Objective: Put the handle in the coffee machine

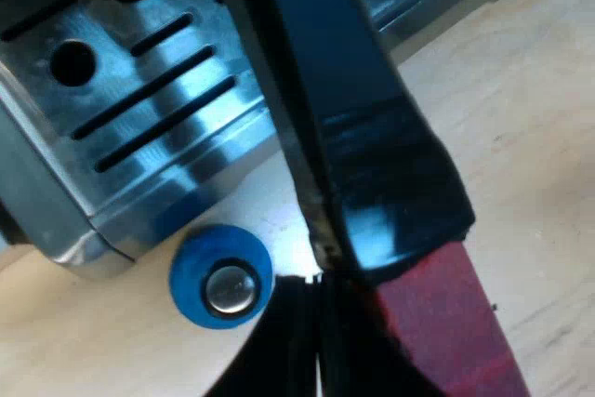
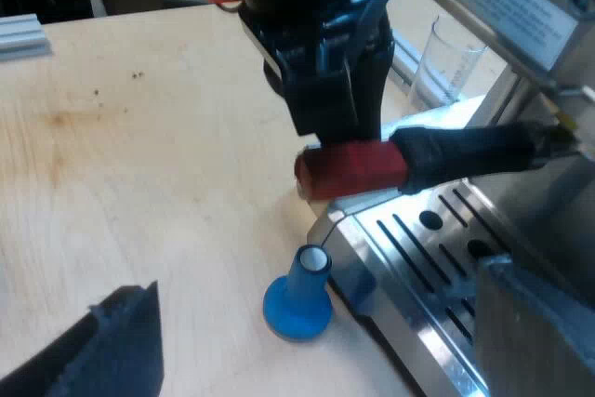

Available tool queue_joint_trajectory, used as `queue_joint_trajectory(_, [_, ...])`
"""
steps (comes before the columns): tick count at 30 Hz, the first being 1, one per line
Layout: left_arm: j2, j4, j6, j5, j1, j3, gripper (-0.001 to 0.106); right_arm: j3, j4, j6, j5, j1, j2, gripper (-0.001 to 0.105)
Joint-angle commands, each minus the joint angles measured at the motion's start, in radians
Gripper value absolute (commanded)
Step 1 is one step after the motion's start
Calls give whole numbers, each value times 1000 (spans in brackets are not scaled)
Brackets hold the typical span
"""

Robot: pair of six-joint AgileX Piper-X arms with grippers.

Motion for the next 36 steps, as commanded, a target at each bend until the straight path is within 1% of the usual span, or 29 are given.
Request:
queue_joint_trajectory(1, [21, -87, -50, 346, -51, -22, 0, -14, 4, -1, -10, 0, -31, 71])
queue_joint_trajectory(3, [37, -95, -72, 358, -51, -22, 0, -14, 7, -1, -10, 0, -42, 71])
queue_joint_trajectory(6, [56, -98, -75, 391, -51, -22, 0, -14, 10, -1, -8, 0, -59, 71])
queue_joint_trajectory(9, [58, -118, -75, 432, -51, -22, 0, -14, 13, -1, -2, 0, -63, 71])
queue_joint_trajectory(11, [58, -154, -88, 467, -51, -25, 0, -14, 20, -1, 0, 0, -63, 71])
queue_joint_trajectory(15, [58, -210, -128, 487, -51, -25, 0, -14, 35, -1, 0, 0, -63, 71])
queue_joint_trajectory(25, [57, -198, -128, 487, -51, -25, 0, -14, 37, -1, 7, 0, -63, 71])
queue_joint_trajectory(26, [55, -187, -126, 476, -51, -25, 0, -14, 37, -1, 7, 0, -63, 71])
queue_joint_trajectory(27, [51, -171, -124, 451, -51, -25, 0, -14, 37, -1, 7, 0, -63, 71])
queue_joint_trajectory(28, [49, -162, -120, 445, -51, -25, 0, -14, 37, -1, 7, 0, -63, 71])
queue_joint_trajectory(30, [42, -131, -103, 403, -51, -25, 0, -14, 37, -1, 7, 0, -63, 71])
queue_joint_trajectory(31, [42, -131, -103, 403, -51, -25, 0, -14, 37, -1, 7, 0, -63, 71])
queue_joint_trajectory(32, [29, -96, -67, 342, -51, -25, 0, -14, 37, 1, 7, 0, -63, 71])
queue_joint_trajectory(33, [23, -72, -45, 309, -51, -25, 0, -14, 37, 2, 7, 0, -63, 71])
queue_joint_trajectory(34, [1, -33, 18, 219, -51, -25, 0, -14, 37, 11, 7, 0, -63, 71])
queue_joint_trajectory(36, [-15, -26, 47, 168, -51, -25, 0, -14, 37, 16, 7, 0, -63, 71])
